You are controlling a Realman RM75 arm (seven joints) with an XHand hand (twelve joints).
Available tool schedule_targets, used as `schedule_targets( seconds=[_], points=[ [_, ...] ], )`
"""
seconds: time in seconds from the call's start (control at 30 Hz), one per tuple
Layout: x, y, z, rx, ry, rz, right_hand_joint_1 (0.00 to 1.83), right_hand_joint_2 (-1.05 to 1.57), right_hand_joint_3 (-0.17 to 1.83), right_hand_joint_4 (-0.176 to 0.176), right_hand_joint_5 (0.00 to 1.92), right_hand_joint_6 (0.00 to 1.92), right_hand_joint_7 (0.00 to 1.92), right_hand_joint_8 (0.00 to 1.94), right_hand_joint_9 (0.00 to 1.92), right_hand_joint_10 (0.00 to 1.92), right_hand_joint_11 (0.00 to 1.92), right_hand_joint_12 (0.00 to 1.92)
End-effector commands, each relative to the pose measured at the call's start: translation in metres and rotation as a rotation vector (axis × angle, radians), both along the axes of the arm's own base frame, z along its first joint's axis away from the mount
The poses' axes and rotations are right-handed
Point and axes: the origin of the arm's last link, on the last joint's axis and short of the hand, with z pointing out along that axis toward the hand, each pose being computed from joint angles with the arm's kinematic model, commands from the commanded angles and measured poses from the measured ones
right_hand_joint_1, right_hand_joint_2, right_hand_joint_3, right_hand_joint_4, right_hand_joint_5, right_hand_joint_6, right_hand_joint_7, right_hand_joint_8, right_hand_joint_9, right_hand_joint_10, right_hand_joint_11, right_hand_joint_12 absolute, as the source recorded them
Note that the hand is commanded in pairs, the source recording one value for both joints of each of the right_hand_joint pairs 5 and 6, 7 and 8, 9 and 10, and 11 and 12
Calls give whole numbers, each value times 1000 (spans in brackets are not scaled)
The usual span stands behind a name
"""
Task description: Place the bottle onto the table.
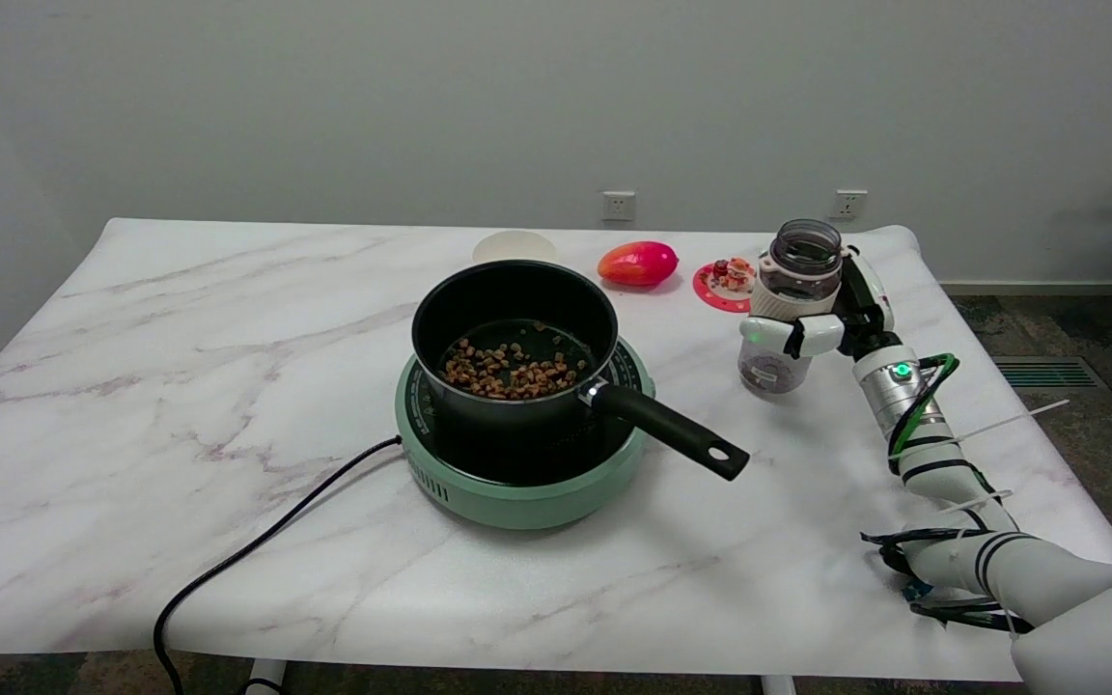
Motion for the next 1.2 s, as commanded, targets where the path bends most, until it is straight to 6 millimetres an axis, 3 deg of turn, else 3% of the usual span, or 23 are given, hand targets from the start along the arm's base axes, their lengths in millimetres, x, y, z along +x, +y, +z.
schedule_targets(
  seconds=[0.03, 0.5, 0.57, 0.63, 0.73, 0.93, 0.97, 1.03, 1.2],
  points=[
    [-6, 5, -2, -27, 10, -6, 1568, 889, 673, 0, 1920, 1920, 1920, 1920, 1457, 1457, 1231, 1231],
    [-6, 8, -2, -64, 10, 15, 1548, 931, 640, 0, 1920, 1920, 1920, 1920, 1458, 1458, 1260, 1260],
    [-6, 8, -2, -65, 14, 19, 1518, 867, 750, 0, 1818, 1818, 1901, 1901, 1425, 1425, 1258, 1258],
    [-5, 8, -2, -68, 22, 20, 1485, 345, 1202, 0, 1502, 1502, 1718, 1718, 1345, 1345, 1140, 1140],
    [-5, 8, -2, -68, 22, 20, 1424, -70, 1448, 0, 1254, 1254, 1460, 1460, 1233, 1233, 997, 997],
    [-5, 7, -3, -67, 22, 22, 1375, -299, 1414, 0, 1023, 1023, 1180, 1180, 1032, 1032, 852, 852],
    [14, -7, -34, 107, -27, 128, 1374, -314, 1385, 0, 1004, 1004, 1128, 1128, 986, 986, 827, 827],
    [-5, 8, -2, -69, 21, 22, 1373, -337, 1358, 0, 977, 977, 1027, 1027, 896, 896, 793, 793],
    [-5, 9, -1, -72, 21, 23, 1367, -461, 1494, 0, 937, 937, 754, 754, 608, 608, 720, 720]
  ],
)
